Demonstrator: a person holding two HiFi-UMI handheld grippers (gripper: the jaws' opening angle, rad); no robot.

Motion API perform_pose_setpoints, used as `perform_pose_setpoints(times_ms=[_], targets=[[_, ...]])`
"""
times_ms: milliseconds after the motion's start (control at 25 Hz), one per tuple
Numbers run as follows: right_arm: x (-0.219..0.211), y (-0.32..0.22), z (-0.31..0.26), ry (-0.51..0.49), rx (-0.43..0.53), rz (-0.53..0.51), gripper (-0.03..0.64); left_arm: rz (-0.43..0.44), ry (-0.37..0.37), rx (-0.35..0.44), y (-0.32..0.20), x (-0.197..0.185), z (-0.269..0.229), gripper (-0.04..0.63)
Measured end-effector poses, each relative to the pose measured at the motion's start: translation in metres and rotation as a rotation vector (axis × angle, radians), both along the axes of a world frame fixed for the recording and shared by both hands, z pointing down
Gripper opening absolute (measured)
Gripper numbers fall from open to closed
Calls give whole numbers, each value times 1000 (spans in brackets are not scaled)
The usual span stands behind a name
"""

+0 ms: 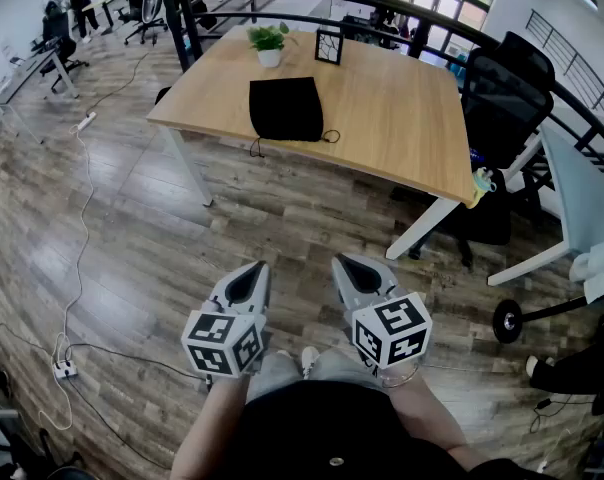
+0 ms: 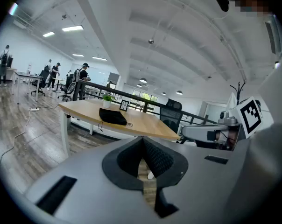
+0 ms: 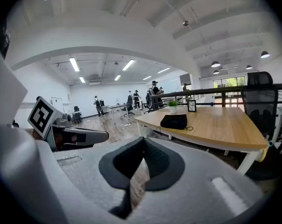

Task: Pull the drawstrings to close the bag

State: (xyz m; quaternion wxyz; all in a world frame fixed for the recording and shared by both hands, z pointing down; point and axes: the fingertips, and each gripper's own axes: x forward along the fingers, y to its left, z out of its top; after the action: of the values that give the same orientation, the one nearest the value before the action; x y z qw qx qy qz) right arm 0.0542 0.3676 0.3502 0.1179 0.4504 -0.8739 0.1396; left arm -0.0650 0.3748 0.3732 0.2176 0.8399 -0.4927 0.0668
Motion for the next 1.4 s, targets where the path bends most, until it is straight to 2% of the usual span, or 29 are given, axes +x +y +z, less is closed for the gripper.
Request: perform_pose_setpoints(times_ms=[240, 440, 600, 800, 1040, 1160, 1400], targets=[[-4, 10, 9, 27, -4, -22, -3, 13, 2, -44, 12, 4, 17, 15], [7, 10, 7, 33, -1, -1, -3, 0, -32, -32, 11, 2, 16, 15], [15, 12, 10, 24, -13, 20, -3, -16, -32, -30, 7, -3, 17, 15], [21, 8, 1, -56, 14, 6, -2, 8, -16, 27, 2, 3, 5, 15], [30, -1, -11, -60, 86, -23, -2, -10, 36, 121, -5, 18, -12, 15], [37, -3, -13, -47, 110, -32, -2, -8, 13, 112, -5, 28, -7, 15], [33, -6, 9, -19, 57, -82, -2, -81, -17, 90, -14, 23, 7, 15]])
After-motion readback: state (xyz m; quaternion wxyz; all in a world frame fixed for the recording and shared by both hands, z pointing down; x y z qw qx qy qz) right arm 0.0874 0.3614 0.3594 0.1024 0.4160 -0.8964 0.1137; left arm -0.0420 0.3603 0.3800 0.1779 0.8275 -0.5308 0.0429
